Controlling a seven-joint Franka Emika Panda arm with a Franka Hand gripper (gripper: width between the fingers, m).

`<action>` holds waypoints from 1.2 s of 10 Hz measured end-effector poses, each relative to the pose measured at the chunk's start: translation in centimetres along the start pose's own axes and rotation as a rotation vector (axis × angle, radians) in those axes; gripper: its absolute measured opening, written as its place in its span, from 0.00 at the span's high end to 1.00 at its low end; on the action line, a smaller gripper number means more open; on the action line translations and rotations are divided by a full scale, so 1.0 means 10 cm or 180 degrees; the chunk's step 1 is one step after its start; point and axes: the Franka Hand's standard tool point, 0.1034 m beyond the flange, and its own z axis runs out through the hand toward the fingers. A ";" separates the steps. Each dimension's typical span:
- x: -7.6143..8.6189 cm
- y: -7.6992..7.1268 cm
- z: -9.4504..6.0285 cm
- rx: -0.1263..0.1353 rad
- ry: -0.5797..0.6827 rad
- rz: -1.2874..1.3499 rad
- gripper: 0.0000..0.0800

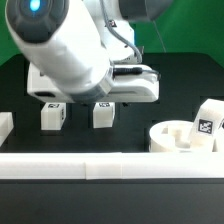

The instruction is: Assemble stool

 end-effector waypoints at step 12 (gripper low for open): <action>0.03 0.10 0.32 -0.0233 -0.0689 0.0028 0.19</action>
Offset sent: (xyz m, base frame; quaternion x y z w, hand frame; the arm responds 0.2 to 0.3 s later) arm -0.0054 -0.0099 -0.0077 -0.1059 -0.0420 -0.0003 0.9935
